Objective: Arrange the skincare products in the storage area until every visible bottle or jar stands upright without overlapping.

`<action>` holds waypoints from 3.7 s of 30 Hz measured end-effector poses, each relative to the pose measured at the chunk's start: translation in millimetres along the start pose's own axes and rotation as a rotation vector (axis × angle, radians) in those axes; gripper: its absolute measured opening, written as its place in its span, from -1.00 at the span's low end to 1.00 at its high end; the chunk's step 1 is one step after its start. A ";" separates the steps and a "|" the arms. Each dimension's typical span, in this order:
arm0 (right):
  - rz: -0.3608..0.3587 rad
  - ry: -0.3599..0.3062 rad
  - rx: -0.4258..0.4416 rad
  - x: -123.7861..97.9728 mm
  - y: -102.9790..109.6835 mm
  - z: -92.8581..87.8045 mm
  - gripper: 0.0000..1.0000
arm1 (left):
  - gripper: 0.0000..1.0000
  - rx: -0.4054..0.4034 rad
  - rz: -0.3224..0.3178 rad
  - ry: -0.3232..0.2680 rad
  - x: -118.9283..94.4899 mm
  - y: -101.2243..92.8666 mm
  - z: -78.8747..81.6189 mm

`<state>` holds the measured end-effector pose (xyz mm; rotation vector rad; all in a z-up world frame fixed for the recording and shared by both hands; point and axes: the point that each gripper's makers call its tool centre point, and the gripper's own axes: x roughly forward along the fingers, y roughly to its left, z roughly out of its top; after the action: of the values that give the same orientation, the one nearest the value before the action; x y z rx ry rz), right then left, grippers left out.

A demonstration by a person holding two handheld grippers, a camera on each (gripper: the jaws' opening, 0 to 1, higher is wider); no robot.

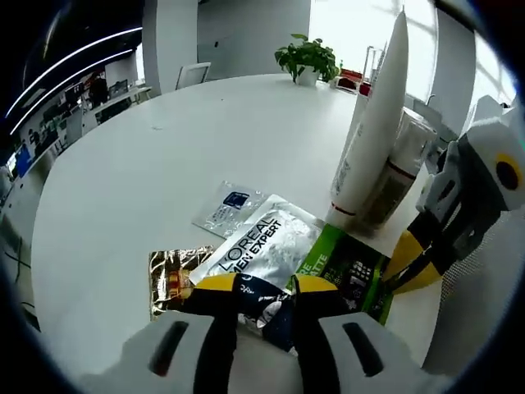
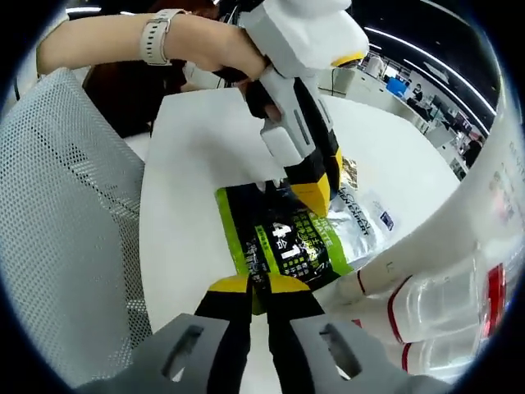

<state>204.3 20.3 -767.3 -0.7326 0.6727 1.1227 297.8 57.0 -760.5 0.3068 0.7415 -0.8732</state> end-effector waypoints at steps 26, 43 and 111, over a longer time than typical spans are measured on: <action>0.006 -0.037 0.011 -13.7 -2.2 11.4 -0.81 | -0.59 0.070 0.016 -0.006 -22.0 -7.7 11.1; -0.064 -0.147 0.087 -69.1 -2.3 22.8 -0.72 | -0.44 0.025 0.020 -0.033 -66.4 -44.4 17.5; -0.341 -0.220 0.339 -168.9 -35.5 -13.1 0.99 | 0.98 -0.062 0.192 -0.129 -164.0 -80.3 -2.8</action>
<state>187.2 -91.0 -635.9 -0.4062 0.5100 0.7376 165.2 104.1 -644.2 0.2591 0.6070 -0.6803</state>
